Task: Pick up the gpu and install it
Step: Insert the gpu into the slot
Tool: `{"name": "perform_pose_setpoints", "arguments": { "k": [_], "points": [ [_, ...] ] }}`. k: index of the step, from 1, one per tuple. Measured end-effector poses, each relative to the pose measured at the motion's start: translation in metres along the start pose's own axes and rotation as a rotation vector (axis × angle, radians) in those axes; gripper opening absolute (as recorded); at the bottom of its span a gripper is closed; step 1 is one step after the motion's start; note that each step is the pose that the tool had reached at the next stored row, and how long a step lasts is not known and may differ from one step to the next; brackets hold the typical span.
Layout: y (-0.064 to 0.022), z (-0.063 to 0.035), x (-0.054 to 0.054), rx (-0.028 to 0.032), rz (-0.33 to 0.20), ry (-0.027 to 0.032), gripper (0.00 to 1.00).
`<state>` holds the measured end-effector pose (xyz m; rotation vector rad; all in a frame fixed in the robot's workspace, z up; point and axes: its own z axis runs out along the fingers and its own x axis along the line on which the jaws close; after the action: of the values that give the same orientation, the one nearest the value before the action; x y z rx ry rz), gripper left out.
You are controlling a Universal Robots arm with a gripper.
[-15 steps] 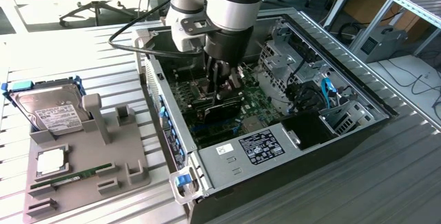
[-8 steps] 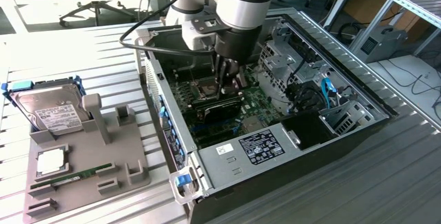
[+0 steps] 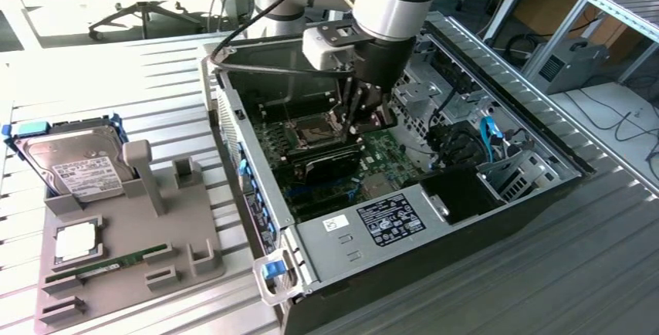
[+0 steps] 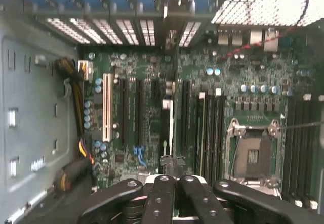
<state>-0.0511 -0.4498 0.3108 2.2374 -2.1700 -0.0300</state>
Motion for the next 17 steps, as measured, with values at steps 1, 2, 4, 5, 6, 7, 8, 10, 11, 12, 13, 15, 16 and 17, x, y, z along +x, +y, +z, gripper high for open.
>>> {"name": "perform_pose_setpoints", "arguments": {
  "k": [1,2,4,5,6,7,8,10,11,12,13,15,16,17],
  "points": [
    [-0.005,-0.0002,0.0001,-0.003,-0.002,0.0,0.11],
    [-0.0096,-0.0003,0.0003,-0.0051,-0.004,-0.0001,0.11],
    [-0.0121,-0.0003,0.0005,-0.0058,-0.005,-0.0001,0.11],
    [-0.0121,-0.0004,0.0004,-0.0059,-0.005,0.0,0.11],
    [-0.0121,-0.0004,0.0004,-0.0058,-0.005,0.0,0.11],
    [-0.0121,-0.0004,0.0004,-0.0058,-0.005,0.0,0.11],
    [-0.0121,-0.0004,0.0004,-0.0059,-0.005,0.0,0.11],
    [-0.0121,-0.0004,0.0004,-0.0058,-0.005,0.0,0.11],
    [-0.0121,-0.0004,0.0004,-0.0058,-0.005,0.0,0.11],
    [-0.0121,-0.0004,0.0004,-0.0058,-0.005,0.0,0.11],
    [-0.0121,-0.0004,0.0004,-0.0059,-0.005,0.0,0.11],
    [-0.0121,-0.0004,0.0004,-0.0058,-0.005,0.0,0.11],
    [-0.0121,-0.0004,0.0004,-0.0058,-0.005,0.0,0.11],
    [-0.0121,-0.0004,0.0004,-0.0058,-0.005,0.0,0.11]
  ]
}}
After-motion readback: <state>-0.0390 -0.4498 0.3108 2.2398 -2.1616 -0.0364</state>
